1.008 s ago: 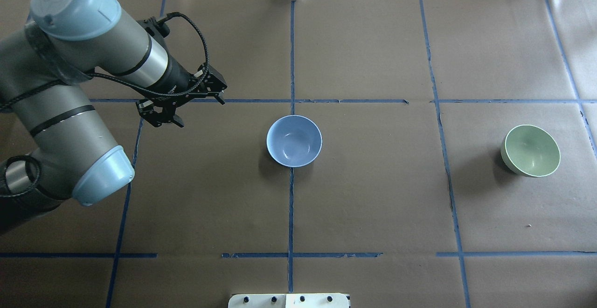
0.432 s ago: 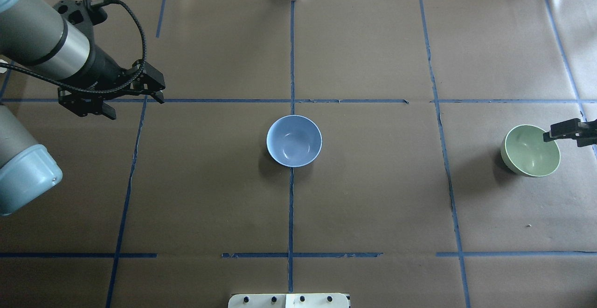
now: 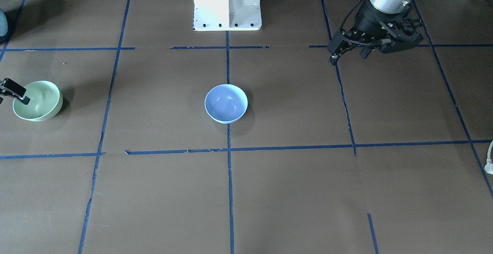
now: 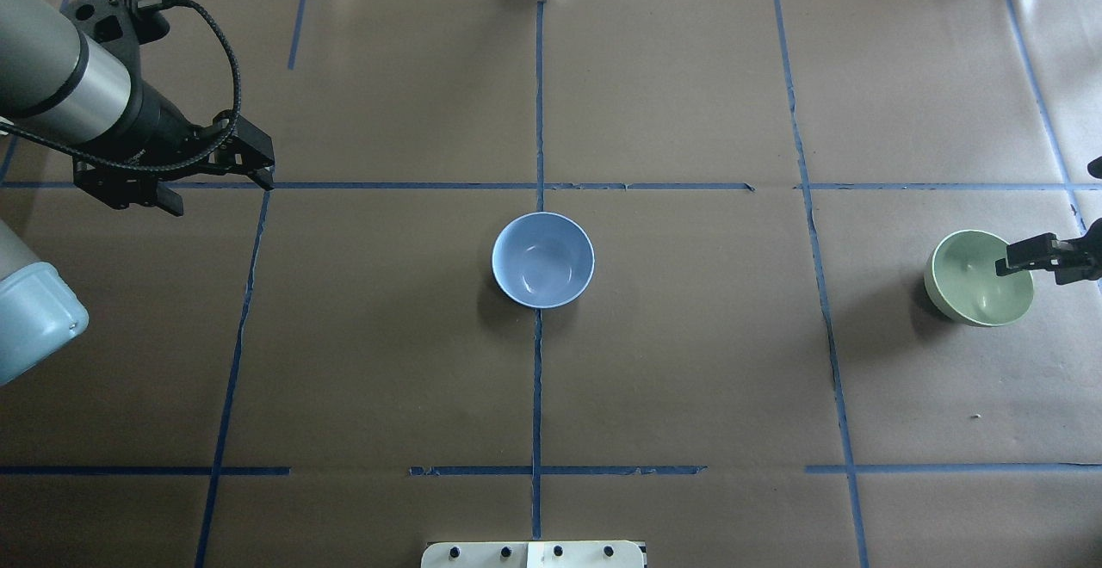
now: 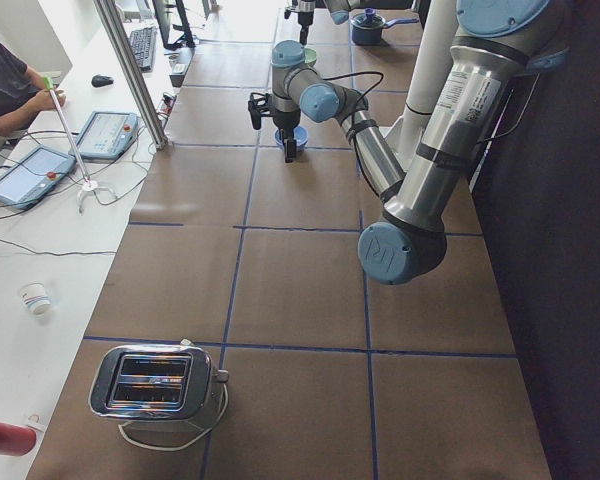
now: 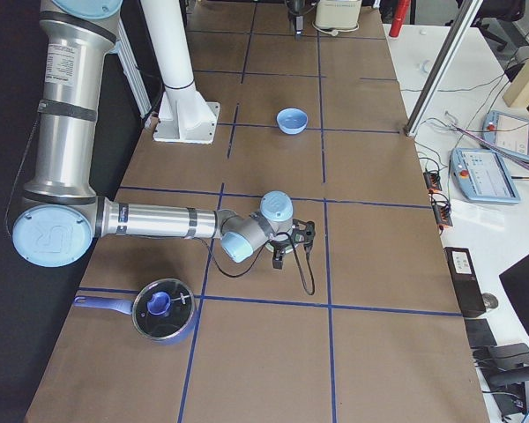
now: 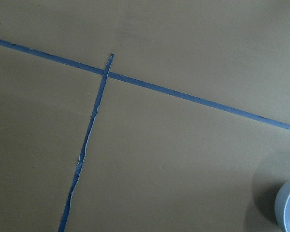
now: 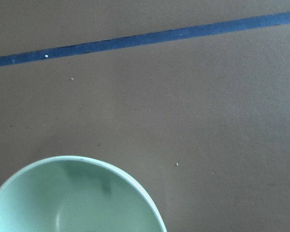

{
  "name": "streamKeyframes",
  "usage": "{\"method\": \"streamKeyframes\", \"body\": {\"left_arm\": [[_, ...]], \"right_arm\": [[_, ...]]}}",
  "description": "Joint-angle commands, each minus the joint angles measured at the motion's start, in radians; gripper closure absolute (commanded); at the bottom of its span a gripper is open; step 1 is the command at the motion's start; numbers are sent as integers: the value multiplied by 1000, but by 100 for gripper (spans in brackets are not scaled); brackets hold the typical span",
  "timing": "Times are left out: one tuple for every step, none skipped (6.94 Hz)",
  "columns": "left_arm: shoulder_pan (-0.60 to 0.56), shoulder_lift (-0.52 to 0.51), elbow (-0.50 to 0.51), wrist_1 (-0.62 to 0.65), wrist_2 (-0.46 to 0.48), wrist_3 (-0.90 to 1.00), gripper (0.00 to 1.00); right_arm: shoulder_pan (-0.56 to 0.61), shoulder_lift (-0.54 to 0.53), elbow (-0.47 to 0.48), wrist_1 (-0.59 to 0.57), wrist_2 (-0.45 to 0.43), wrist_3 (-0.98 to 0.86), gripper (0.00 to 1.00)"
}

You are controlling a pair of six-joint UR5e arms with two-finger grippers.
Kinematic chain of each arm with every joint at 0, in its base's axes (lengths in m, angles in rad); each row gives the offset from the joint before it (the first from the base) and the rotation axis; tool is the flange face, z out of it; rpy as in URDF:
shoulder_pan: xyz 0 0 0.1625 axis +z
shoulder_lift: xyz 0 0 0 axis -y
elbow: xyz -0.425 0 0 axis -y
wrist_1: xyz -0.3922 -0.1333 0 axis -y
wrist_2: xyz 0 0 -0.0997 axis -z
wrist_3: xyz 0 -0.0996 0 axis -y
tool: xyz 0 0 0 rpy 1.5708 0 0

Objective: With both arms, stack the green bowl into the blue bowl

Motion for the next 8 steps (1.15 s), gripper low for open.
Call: {"method": "streamKeyframes", "body": {"left_arm": [[-2,27,0,-3,1,14,0],[-3,31,0,-1,4,48,0],[-5,41,-2,-3,4,48,0],[-17,49,-2,-3,0,51,0],[-20,69,-14,-3,0,63,0],[-38,96,-16,-3,0,123,0],[-40,156,-23,-1,1,224,0],[-54,213,-27,-3,3,319,0]], "right_arm": [[-2,4,-6,-1,1,-1,83],[-2,4,-4,-1,4,-1,98],[-2,4,-4,0,9,-1,100],[-1,2,3,2,12,-1,100],[1,1,14,6,12,1,100],[8,4,41,8,29,4,100],[21,33,84,8,81,81,100],[21,66,136,5,89,205,100]]}}
